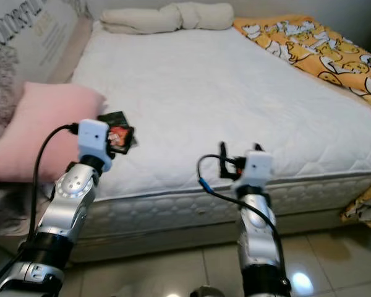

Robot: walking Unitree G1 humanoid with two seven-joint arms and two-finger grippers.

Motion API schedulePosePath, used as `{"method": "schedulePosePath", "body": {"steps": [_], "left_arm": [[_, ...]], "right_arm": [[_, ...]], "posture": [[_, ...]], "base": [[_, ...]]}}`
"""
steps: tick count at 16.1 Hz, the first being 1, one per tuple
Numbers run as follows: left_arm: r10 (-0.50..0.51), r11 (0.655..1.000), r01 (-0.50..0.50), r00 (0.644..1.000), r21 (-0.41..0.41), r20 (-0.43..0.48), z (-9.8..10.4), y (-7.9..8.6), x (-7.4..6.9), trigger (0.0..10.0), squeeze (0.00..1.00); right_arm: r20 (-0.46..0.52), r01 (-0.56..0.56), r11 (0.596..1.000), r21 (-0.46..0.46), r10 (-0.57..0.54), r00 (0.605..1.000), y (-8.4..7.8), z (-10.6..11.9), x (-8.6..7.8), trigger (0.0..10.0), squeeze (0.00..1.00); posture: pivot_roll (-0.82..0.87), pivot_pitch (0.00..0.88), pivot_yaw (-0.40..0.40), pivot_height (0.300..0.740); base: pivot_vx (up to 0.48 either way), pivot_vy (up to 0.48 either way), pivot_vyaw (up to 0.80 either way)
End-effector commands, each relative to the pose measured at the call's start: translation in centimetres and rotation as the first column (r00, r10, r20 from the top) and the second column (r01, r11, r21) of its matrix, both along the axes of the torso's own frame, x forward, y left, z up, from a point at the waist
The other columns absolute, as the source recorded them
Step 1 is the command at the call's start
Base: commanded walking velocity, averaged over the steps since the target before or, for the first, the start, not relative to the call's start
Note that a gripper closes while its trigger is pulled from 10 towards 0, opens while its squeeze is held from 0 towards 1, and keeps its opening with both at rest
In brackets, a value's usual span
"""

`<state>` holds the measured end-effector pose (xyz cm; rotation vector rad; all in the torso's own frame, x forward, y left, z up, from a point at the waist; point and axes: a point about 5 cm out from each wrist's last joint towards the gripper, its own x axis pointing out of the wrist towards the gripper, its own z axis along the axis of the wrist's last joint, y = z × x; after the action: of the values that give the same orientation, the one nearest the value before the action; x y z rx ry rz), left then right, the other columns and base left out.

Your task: Clean up the room

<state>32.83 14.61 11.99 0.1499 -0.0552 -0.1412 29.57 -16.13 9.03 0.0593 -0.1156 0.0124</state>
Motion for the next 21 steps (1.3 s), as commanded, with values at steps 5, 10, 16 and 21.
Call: {"method": "schedulePosePath", "body": {"steps": [5,10,16,21], "left_arm": [[0.022,1.000,-0.022,1.000,0.015,0.005,-0.3,-1.0,-0.6,10.0,0.00],[0.057,0.998,-0.057,0.998,0.005,0.004,-0.3,-0.9,-0.6,10.0,0.00],[0.129,0.990,-0.133,0.988,-0.043,-0.085,-1.4,-1.1,-0.2,10.0,0.00],[0.118,0.993,-0.117,0.991,0.007,-0.059,-1.0,-0.8,0.0,10.0,0.00]], "right_arm": [[-0.027,0.000,1.000,-0.004,-0.001,1.000,-0.3,0.0,0.8,10.0,0.18],[-0.042,-0.009,1.000,0.019,0.010,0.999,0.1,-0.3,1.1,10.0,0.17],[-0.038,-0.003,1.000,0.000,0.003,0.999,-0.1,-0.4,1.2,10.0,0.16],[-0.031,-0.021,1.000,-0.005,0.021,0.999,0.4,-0.3,1.3,10.0,0.17]], "posture": [[-0.01,0.000,0.000,0.736],[-0.01,0.000,0.000,0.736],[0.00,0.000,-0.008,0.736],[0.00,0.000,-0.008,0.736]], "base": [[0.000,-0.480,0.25],[0.000,-0.480,0.14],[0.000,-0.400,0.00],[0.000,0.000,0.00]]}}
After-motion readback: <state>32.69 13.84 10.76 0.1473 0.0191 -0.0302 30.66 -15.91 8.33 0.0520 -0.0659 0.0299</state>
